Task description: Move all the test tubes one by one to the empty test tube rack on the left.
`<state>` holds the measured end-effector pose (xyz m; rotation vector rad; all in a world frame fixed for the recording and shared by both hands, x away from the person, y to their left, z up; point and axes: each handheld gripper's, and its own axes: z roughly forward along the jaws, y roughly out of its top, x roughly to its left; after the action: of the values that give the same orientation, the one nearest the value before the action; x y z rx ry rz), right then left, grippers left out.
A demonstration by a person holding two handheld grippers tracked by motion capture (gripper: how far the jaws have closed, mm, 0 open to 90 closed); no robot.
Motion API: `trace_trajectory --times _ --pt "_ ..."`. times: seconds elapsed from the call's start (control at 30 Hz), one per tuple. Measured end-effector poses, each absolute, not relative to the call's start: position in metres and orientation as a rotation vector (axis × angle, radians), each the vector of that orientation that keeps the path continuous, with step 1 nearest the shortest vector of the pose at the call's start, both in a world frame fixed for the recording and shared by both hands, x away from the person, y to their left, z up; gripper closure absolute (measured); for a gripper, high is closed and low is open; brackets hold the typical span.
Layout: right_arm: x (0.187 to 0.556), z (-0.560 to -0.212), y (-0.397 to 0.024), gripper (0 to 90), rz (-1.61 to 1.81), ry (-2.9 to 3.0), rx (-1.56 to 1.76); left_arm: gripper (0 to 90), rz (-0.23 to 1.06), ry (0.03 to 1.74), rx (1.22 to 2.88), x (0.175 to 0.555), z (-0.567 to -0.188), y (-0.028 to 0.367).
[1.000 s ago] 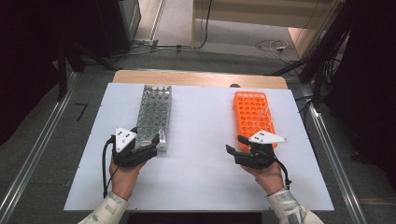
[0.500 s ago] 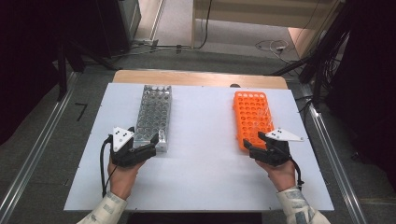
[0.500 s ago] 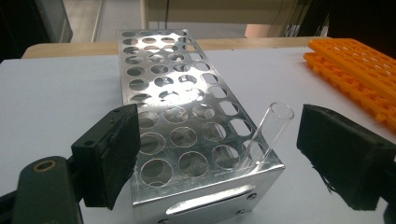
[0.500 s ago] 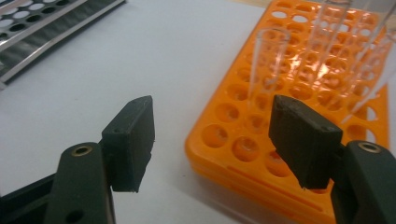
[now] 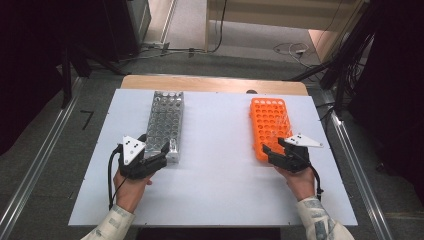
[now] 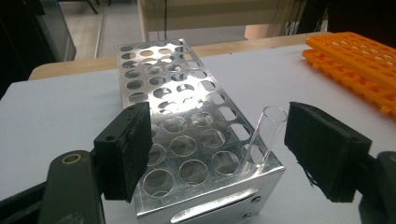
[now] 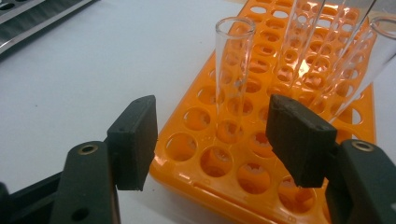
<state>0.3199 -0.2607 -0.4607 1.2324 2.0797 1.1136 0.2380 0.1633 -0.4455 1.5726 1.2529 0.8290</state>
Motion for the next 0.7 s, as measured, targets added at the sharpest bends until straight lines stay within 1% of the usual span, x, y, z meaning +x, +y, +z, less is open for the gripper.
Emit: trace_trajectory --times 0.1,0.13,0.17,0.23,0.47,0.53,0.63,0.7 --pt "0.323 -0.462 -0.260 36.7 1.109 2.073 1.230 21.0 0.807 1.266 1.560 0.239 -0.445 0.163" --pt "0.325 -0.463 -0.260 39.9 1.110 2.070 1.229 21.2 0.805 1.268 1.561 0.239 -0.445 0.164" --pt "0.325 -0.463 -0.260 39.9 1.110 2.070 1.229 21.2 0.805 1.275 1.557 0.240 -0.445 0.164" --pt "0.327 -0.465 -0.260 43.2 1.110 2.069 1.229 21.2 0.806 1.287 1.559 0.240 -0.446 0.165" --pt "0.331 -0.469 -0.258 57.6 1.102 2.060 1.238 21.1 0.781 1.308 1.549 0.242 -0.446 0.168" --pt "0.333 -0.470 -0.258 62.4 1.089 2.059 1.242 21.1 0.775 1.310 1.550 0.242 -0.447 0.168" --pt "0.334 -0.471 -0.258 72.5 1.074 2.047 1.248 20.2 0.764 1.307 1.559 0.242 -0.446 0.167" --pt "0.334 -0.471 -0.259 72.7 1.076 2.043 1.250 19.8 0.758 1.308 1.564 0.242 -0.446 0.167"
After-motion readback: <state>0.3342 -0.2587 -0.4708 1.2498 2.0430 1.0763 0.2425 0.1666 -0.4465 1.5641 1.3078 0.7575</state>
